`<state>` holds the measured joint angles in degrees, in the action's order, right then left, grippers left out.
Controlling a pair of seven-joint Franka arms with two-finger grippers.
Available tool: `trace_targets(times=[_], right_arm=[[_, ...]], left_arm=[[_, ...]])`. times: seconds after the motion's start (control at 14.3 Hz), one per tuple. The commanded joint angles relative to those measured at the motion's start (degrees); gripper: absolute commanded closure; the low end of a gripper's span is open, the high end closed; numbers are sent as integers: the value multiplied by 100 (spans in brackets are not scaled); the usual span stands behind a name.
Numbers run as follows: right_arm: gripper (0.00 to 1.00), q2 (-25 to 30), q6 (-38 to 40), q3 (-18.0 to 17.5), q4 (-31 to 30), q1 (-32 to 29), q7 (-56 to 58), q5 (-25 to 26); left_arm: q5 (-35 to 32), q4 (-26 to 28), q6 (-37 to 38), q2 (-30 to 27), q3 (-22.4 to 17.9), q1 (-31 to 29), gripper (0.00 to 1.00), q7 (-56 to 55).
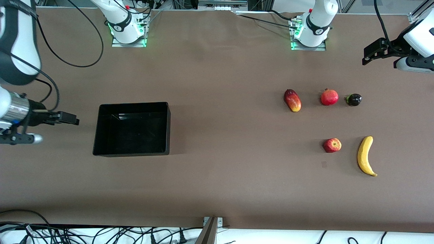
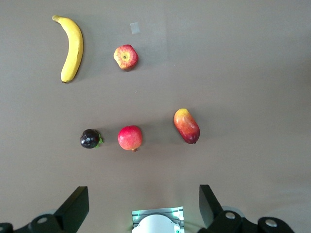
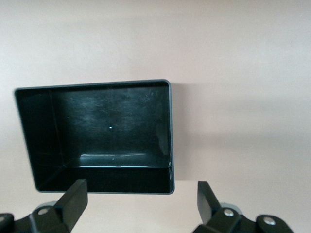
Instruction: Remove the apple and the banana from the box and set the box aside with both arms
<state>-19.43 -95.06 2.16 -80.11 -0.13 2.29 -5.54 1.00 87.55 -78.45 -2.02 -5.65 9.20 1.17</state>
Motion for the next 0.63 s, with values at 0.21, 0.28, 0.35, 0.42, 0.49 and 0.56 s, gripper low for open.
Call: trace_targets(times=[0.21,0.28,0.35,0.42,0.49,0.56], right_arm=[[0,1633,392,30,-1276,135,-158,140],[0,1757,383,56,-1384,214,-306,306],[0,1759,444,65,-1367,320,-369,421],[0,1733,401,74,-1341,347,-369,439],[0,1715,375,82,-1315,347,-361,439],[0,1697,383,91,-1306,347,-326,439]], left_arm=[[119,-10,-21,-9,-15,-15,0,-47],[119,-10,-21,-9,-15,-15,0,-47],[119,-10,-21,-9,-15,-24,0,-47],[119,-19,-21,-9,-15,-24,0,-47],[119,-10,-21,-9,-15,-24,0,-47],[119,-10,-21,-9,-15,-24,0,-47]])
